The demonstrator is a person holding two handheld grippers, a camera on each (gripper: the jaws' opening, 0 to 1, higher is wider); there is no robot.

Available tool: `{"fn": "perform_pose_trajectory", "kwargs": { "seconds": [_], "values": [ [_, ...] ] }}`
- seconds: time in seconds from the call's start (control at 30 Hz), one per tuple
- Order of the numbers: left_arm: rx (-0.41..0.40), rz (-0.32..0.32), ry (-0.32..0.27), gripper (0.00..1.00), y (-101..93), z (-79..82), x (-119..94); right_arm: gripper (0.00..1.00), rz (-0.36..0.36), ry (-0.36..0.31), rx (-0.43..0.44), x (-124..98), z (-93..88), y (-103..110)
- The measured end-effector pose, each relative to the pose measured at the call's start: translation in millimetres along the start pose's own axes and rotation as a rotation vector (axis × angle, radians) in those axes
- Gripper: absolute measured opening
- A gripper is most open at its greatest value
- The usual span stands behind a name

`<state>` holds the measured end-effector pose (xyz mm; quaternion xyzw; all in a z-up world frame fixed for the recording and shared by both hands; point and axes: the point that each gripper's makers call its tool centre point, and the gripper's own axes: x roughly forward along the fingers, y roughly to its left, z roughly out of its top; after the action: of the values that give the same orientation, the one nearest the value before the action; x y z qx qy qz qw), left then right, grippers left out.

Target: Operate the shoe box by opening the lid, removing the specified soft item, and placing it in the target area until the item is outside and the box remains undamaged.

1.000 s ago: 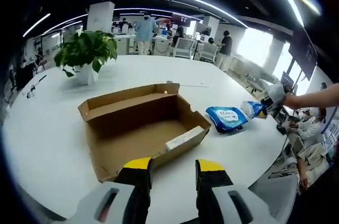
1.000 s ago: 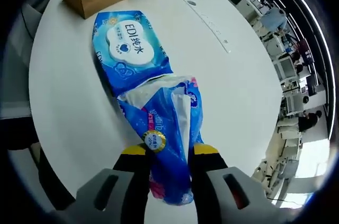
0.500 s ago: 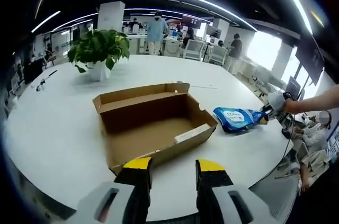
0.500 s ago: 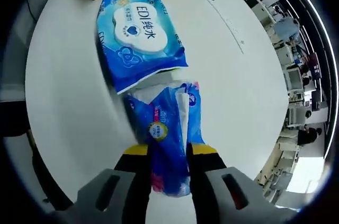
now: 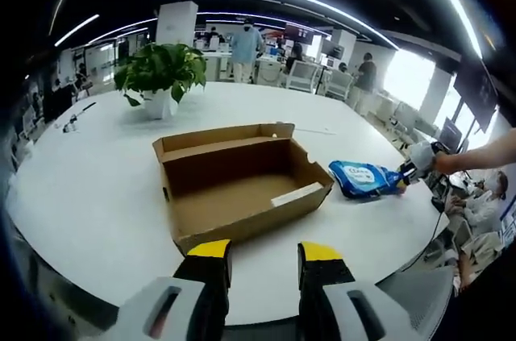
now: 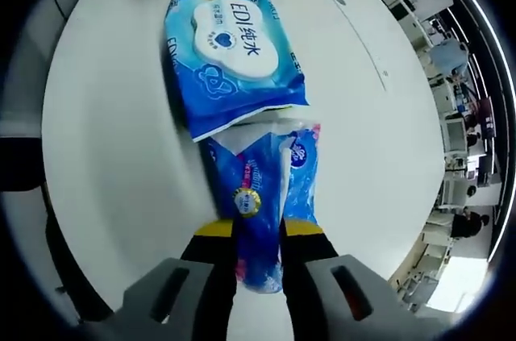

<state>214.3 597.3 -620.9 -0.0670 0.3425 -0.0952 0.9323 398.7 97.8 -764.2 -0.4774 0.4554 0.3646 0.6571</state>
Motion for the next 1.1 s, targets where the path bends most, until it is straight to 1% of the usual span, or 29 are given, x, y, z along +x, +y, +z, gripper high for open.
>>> {"fn": "perform_pose_trajectory", "kwargs": {
  "seconds": [0.23, 0.4, 0.53, 0.63, 0.8, 0.87, 0.9, 0.97, 1.03, 1.1],
  "values": [
    [-0.003, 0.008, -0.007, 0.32, 0.6, -1.4, -5, 0.19, 0.004, 0.021, -0.081, 0, -1.1, 4],
    [0.005, 0.008, -0.012, 0.32, 2.0, -0.3, -5, 0.23, -0.001, 0.014, -0.065, -1, -1.9, 2],
    [0.000, 0.004, -0.019, 0.32, 3.1, 1.8, -4, 0.23, -0.004, 0.007, -0.042, -7, -2.8, -1],
    [-0.003, -0.004, -0.023, 0.32, 2.1, 3.0, -1, 0.22, -0.011, -0.005, 0.002, -15, -0.3, -5],
    [-0.003, -0.027, -0.026, 0.32, 2.0, 4.7, 6, 0.23, -0.003, -0.038, 0.111, -26, 4.1, -10],
    [-0.003, -0.035, -0.029, 0.32, 1.5, 6.6, 7, 0.23, 0.002, -0.077, 0.178, -34, 11.1, -10],
    [-0.004, -0.039, -0.030, 0.32, 1.3, 7.6, 8, 0.24, 0.009, -0.107, 0.234, -38, 15.8, -10],
    [-0.005, -0.047, -0.035, 0.32, 1.4, 9.9, 9, 0.24, 0.018, -0.158, 0.318, -42, 24.3, -13],
    [-0.006, -0.054, -0.037, 0.32, 1.9, 12.0, 11, 0.24, 0.018, -0.179, 0.384, -46, 28.0, -15],
    [-0.007, -0.062, -0.040, 0.32, 3.5, 14.2, 12, 0.25, 0.038, -0.216, 0.450, -49, 34.9, -14]
  ]
}}
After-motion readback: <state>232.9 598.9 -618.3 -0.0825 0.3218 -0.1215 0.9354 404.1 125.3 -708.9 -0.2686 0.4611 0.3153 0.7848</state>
